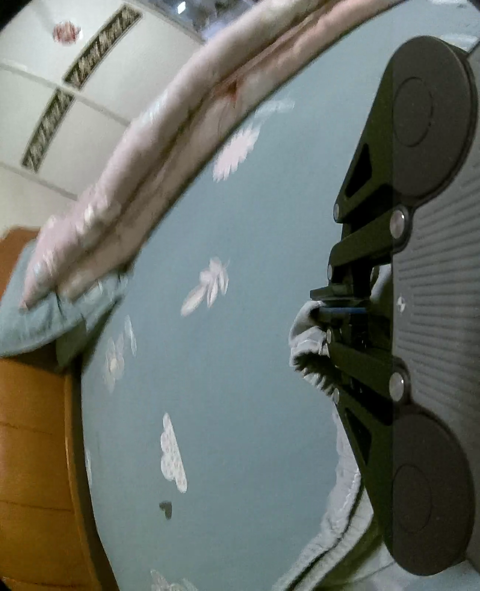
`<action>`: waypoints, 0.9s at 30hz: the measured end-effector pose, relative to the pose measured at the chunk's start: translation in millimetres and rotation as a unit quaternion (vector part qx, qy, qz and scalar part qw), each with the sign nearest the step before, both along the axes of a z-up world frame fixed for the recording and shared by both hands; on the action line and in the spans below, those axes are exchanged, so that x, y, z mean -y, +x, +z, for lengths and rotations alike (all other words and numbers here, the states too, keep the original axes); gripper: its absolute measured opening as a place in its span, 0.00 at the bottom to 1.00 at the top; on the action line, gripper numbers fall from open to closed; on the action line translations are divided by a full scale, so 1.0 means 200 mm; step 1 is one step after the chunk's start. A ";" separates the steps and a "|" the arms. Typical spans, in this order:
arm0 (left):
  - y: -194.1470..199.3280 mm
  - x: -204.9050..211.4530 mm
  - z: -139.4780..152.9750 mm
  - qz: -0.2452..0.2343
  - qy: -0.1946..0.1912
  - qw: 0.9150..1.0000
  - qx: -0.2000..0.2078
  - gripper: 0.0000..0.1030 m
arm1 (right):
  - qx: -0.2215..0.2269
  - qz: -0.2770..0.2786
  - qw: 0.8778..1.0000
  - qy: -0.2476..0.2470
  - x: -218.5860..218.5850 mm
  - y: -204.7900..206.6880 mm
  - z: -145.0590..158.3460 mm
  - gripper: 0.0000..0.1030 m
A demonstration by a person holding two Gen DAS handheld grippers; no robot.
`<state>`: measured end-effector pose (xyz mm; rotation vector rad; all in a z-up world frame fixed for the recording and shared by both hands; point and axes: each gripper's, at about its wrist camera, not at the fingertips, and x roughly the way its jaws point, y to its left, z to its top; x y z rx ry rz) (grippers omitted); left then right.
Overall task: Fold clothes
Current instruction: 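Lift the grey garment with both grippers and shake it open in the air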
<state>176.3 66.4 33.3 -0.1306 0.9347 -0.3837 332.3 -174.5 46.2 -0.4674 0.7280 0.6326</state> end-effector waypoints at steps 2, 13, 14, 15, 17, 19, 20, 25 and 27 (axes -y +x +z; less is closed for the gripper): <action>-0.02 -0.04 -0.01 0.015 -0.002 1.000 -0.009 0.08 | 0.000 0.017 1.000 -0.003 -0.09 0.02 0.01 0.04; -0.14 -0.18 0.13 0.046 -0.022 0.998 0.037 0.08 | 0.032 0.091 0.995 -0.009 -0.53 0.12 0.14 0.04; -0.15 -0.19 0.16 0.047 -0.024 0.998 0.042 0.08 | 0.035 0.092 0.995 0.000 -0.55 0.13 0.17 0.04; -0.15 -0.20 0.18 0.048 -0.023 0.997 0.047 0.08 | 0.038 0.094 0.995 0.006 -0.57 0.14 0.20 0.04; -0.15 -0.21 0.21 0.048 -0.017 0.997 0.055 0.08 | 0.045 0.096 0.994 0.015 -0.59 0.14 0.25 0.04; -0.15 -0.22 0.23 0.047 -0.011 0.997 0.062 0.08 | 0.045 0.096 0.994 0.028 -0.59 0.14 0.30 0.04; -0.15 -0.22 0.25 0.047 -0.009 0.997 0.065 0.08 | 0.045 0.095 0.994 0.035 -0.59 0.14 0.32 0.04; -0.15 -0.24 0.35 0.037 -0.012 0.996 0.086 0.08 | 0.059 0.081 0.993 0.059 -0.51 0.12 0.45 0.04; -0.15 -0.24 0.44 0.029 0.000 0.993 0.111 0.08 | 0.064 0.074 0.992 0.085 -0.44 0.10 0.54 0.04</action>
